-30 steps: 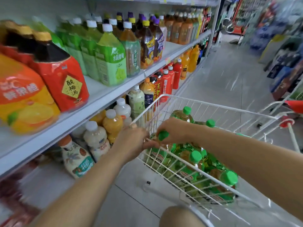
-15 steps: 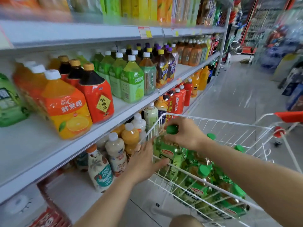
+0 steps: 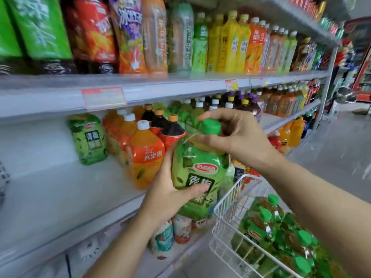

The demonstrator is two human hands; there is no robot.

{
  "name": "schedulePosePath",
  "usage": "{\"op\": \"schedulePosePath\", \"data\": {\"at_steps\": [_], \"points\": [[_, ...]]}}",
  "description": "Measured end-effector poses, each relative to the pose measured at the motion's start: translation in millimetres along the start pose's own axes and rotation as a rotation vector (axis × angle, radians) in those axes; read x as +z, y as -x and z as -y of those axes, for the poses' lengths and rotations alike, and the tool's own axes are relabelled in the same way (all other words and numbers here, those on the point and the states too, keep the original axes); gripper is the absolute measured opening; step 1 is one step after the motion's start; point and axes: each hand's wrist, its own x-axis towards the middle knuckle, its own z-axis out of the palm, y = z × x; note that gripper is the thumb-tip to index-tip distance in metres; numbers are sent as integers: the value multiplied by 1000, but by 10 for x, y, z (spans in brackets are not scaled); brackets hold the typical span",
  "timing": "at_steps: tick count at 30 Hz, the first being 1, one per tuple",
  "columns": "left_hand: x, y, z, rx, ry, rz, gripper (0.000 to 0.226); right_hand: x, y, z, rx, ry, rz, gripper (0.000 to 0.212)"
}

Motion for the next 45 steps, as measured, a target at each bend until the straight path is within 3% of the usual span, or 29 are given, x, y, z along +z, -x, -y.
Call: {"op": "schedulePosePath", "data": {"at_steps": [4, 9, 11, 15, 18, 22, 39, 45], "points": [[-416, 200, 58, -31, -24, -102, 96, 466, -122, -100, -50, -96, 106, 28], [-833, 304, 175, -49, -98, -365, 97, 895, -307, -161, -35, -186, 167, 53], [-974, 303, 192, -62, -109, -441, 94, 1027, -439, -346, 5, -30, 163, 58], [-1247, 161, 350, -55, -116, -519, 96, 1297, -710, -721, -21, 523, 292, 68], [-1393, 25, 553, -52, -104, -571, 94, 1442, -759, -863, -34, 656, 350, 75], [-1574, -182, 819, -35, -56, -683, 89, 1508, -712, -960, -76, 737, 268, 72], [-1903, -983, 1532, -134, -254, -713, 100, 1511, -675, -1059, -176, 726, 176, 69], [-2023, -1160, 1526, -299, -312, -647, 100, 1519, -668, -1049, -162, 728, 183, 69]]}}
